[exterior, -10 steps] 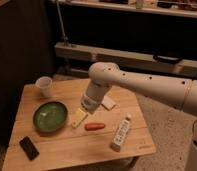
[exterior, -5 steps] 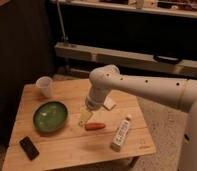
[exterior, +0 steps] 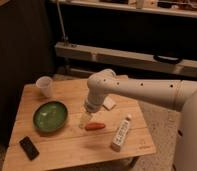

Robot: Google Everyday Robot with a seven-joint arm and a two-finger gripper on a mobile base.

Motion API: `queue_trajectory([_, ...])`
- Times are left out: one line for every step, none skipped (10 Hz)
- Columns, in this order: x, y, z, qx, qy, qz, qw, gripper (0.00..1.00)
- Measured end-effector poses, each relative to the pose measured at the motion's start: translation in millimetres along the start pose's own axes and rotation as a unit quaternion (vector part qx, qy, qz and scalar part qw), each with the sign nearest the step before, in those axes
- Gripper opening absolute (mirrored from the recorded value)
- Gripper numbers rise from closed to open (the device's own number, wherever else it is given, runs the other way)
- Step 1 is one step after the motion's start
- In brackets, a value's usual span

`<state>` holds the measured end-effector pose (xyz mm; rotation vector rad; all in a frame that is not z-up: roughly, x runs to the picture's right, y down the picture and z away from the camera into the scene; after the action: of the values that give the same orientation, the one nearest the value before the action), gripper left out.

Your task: Place the pepper on the white sponge

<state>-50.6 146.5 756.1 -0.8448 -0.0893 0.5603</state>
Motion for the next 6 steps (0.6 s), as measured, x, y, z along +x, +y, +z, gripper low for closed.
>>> queue_trajectory([1.5, -4.2, 13.9, -0.009, -0.001, 0.002, 1.0, 0.8])
queue_trajectory([1.3, -6.1, 22.3, -0.015, -0.003, 0.002, 0.9999, 0.8])
queue_trajectory([1.5, -8.6, 28.6, -0.021, -0.005, 0.003, 0.9998, 0.8])
queue_trajectory([-1.2, -10.9, 33.7, -0.025, -0.005, 0.0, 0.9997, 0.8])
queue_trajectory([-5.0, -11.0, 39.5, -0.032, -0.001, -0.007, 0.9995, 0.8])
queue_trajectory([-6.4, -12.6, 44.2, -0.037, 0.004, -0.011, 0.9992, 0.8])
